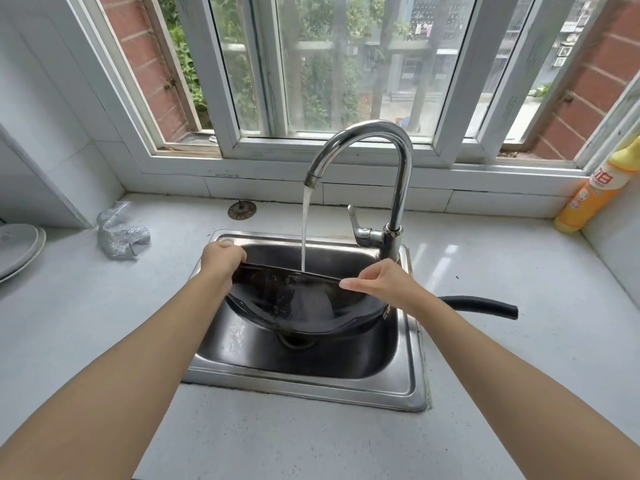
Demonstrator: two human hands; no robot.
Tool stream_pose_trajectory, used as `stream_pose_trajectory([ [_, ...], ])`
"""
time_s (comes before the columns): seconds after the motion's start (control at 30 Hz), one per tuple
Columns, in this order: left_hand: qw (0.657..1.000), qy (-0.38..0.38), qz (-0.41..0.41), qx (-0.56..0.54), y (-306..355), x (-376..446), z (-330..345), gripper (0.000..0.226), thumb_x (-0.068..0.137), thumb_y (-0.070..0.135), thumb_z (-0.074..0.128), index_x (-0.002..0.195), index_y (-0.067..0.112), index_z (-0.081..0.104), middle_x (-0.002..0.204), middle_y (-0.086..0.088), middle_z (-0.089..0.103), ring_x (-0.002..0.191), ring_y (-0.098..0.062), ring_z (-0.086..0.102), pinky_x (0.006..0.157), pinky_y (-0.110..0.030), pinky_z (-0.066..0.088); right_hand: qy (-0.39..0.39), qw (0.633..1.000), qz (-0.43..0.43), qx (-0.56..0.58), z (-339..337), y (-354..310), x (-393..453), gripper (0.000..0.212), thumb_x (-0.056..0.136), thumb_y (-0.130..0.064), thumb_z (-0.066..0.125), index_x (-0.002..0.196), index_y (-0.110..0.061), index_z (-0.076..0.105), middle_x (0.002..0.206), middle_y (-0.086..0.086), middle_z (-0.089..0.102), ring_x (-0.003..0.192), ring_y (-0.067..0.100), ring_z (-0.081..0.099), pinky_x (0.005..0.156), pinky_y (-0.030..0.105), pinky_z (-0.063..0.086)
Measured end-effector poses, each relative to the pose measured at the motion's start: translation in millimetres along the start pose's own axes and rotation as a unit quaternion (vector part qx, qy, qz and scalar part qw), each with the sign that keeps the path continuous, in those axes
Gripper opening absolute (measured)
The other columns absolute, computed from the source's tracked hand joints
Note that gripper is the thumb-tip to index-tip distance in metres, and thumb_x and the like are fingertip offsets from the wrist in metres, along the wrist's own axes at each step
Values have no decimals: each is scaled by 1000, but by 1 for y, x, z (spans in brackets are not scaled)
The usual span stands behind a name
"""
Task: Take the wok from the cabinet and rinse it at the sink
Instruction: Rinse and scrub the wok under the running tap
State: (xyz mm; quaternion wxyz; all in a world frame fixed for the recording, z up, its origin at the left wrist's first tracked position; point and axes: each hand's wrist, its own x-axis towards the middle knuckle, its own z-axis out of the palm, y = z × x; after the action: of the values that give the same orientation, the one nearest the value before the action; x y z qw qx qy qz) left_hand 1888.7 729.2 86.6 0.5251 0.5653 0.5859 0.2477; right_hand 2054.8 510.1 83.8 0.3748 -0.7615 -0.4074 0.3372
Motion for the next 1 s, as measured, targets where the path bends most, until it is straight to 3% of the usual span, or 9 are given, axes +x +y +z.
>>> stream_pose_trajectory([
  [0.1, 1000, 24, 17, 11, -11, -5, 1, 26, 79, -9, 44, 76, 13, 57, 122, -15, 59, 99, -30, 54, 85, -33, 44, -42, 999, 0, -23, 6, 5, -6, 60, 75, -49, 72, 48, -15, 30, 52, 0, 17, 48, 13, 17, 48, 22, 16],
  [0.23, 997, 43, 59, 39, -20, -11, -3, 27, 81, -7, 43, 89, 13, 59, 113, -10, 60, 97, -26, 53, 74, -28, 41, -88, 995, -6, -42, 15, 7, -14, 66, 75, -45, 73, 44, -19, 22, 49, -2, 14, 45, 13, 12, 46, 23, 12],
  [0.33, 996, 41, 71, 46, -27, -14, -7, 27, 80, -9, 43, 83, 14, 58, 105, -8, 57, 91, -20, 49, 63, -25, 39, -138, 988, -8, -68, 23, 4, -18, 66, 78, -40, 73, 45, -18, 21, 46, -3, 14, 42, 12, 11, 46, 24, 10],
  [0.47, 995, 50, 62, 53, -45, -14, -19, 30, 80, -11, 42, 89, 13, 59, 113, -10, 56, 100, -23, 51, 80, -29, 43, -187, 974, -32, -122, 38, -1, -19, 64, 78, -42, 72, 46, -15, 24, 47, -2, 14, 42, 12, 11, 46, 24, 9],
  [0.67, 998, 26, 54, 9, -59, -8, -29, 41, 78, -18, 43, 74, 21, 56, 128, -16, 53, 123, -28, 52, 95, -34, 43, -198, 972, 6, -124, 40, 3, -15, 60, 81, -54, 63, 45, -19, 31, 48, -1, 24, 42, 12, 21, 49, 28, 17],
  [0.7, 998, 22, 53, 14, -60, -8, -29, 41, 78, -17, 44, 74, 21, 56, 129, -17, 53, 124, -28, 50, 96, -35, 43, -182, 978, 22, -102, 37, 7, -15, 53, 84, -56, 58, 48, -18, 48, 48, -4, 40, 42, 11, 36, 50, 25, 28],
  [0.77, 998, 16, 51, 22, -61, -8, -30, 40, 78, -16, 45, 75, 22, 57, 130, -18, 52, 125, -28, 49, 97, -35, 43, -124, 986, 41, -103, 31, 21, -11, 40, 90, -49, 53, 83, -16, 74, 79, -2, 71, 75, 12, 66, 74, 26, 48],
  [0.87, 999, 10, 49, 15, -62, -7, -31, 41, 78, -17, 43, 76, 22, 57, 132, -17, 51, 126, -28, 49, 96, -34, 43, -49, 972, 80, -213, 24, 51, -5, 33, 93, -33, 53, 117, -14, 64, 118, 5, 66, 110, 22, 59, 92, 31, 45],
  [1.0, 998, 20, 52, 18, -65, -7, -27, 47, 76, -16, 36, 74, 25, 60, 126, -16, 56, 114, -29, 55, 85, -32, 45, -38, 942, 149, -298, 28, 77, -3, 35, 93, -29, 50, 123, -11, 52, 124, 8, 59, 111, 26, 55, 81, 30, 42],
])
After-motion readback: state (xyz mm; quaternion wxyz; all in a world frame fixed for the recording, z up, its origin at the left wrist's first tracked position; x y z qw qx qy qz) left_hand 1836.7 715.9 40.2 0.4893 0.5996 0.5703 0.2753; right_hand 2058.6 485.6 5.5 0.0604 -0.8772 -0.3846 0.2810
